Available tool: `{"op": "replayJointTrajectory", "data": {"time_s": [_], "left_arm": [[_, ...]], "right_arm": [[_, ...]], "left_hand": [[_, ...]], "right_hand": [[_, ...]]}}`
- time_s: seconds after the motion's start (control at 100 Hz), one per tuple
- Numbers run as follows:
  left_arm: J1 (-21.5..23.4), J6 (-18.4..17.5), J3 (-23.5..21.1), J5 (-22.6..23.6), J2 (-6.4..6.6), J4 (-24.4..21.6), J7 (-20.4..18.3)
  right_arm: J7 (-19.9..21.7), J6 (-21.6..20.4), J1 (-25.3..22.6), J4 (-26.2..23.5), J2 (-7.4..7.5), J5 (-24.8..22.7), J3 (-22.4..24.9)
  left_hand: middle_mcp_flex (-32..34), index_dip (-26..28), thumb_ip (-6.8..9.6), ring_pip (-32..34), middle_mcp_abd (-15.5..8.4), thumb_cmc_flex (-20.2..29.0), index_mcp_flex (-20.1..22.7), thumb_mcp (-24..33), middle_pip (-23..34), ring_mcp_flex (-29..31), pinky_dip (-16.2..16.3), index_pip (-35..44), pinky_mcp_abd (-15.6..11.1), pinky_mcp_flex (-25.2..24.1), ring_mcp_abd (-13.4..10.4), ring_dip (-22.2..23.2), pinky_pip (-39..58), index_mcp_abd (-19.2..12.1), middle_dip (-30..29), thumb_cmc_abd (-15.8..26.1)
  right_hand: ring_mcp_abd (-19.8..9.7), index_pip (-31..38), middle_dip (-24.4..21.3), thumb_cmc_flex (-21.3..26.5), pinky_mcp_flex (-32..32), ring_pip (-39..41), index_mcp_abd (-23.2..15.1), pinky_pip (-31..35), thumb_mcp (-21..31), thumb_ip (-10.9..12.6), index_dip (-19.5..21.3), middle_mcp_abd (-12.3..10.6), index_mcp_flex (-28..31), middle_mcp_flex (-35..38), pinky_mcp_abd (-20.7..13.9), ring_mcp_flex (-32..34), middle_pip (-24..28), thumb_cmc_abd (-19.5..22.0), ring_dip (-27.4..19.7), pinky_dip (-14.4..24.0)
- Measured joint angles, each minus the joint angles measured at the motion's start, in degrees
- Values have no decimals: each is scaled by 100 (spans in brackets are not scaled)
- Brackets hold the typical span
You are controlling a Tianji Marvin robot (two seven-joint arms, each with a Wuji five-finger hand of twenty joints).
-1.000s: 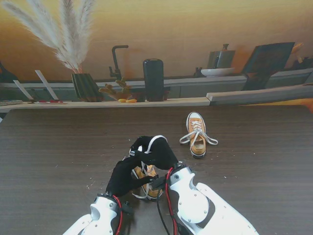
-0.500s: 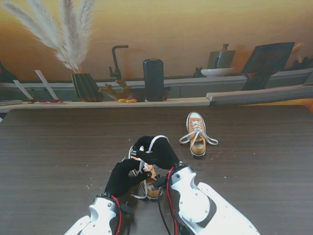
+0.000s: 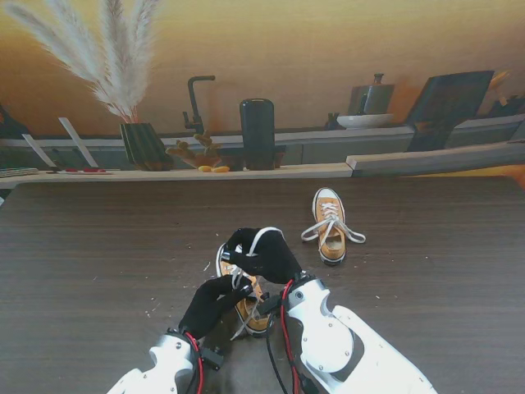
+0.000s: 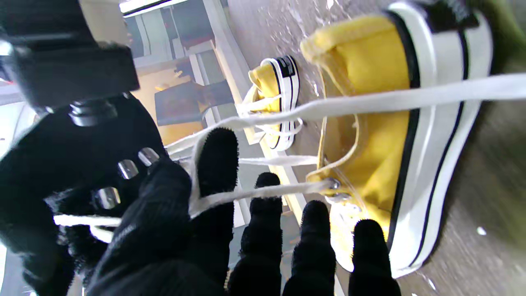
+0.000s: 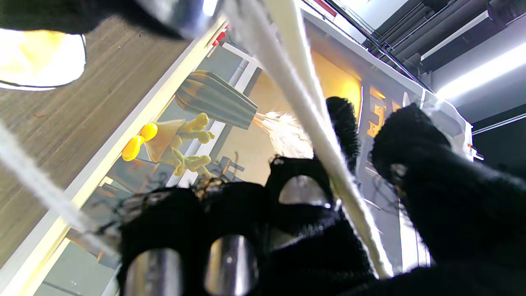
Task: Tie the shoelaces into a bow on the shoes
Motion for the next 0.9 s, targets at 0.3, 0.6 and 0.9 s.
{"op": "replayJointTrajectory", "data": {"time_s": [0.3,0.6,0.9], "left_arm": [[287,-92,-45,-538,53,-194,-212],[358,262,-19,52,-46,-254,464],[447,384,-77,-1567,-51,-529,-33]], "right_arm": [[13,-29,-14,15,2,20,-12],[0,-28,-23,33,1,28,-19],[-19,-31,-14,73,-4,26,-54]], "left_hand": [[-372,238,69,-282,125,270,-317,-183,-129,-312,221,-231,0,79,-11,-58,-790,124,-65,260],[23,2510,430,273,205,-429,-318,-13,480,33,336,2438,0,225,5,0,378,122,350,-85],[193,2826,383,241,293,-280,127,423,478,-126,-8,2520,0,2,64,14,504,485,451,76]], "right_hand": [[1,0,0,0,0,0,-1,3,0,0,0,0,0,0,2,0,0,1,-3,-29],[2,0,0,0,0,0,-6,6,-1,0,-1,0,1,0,12,0,0,1,-5,-34],[4,1,0,0,0,0,-20,8,-1,0,-1,0,1,0,13,0,0,1,-6,-90]]}}
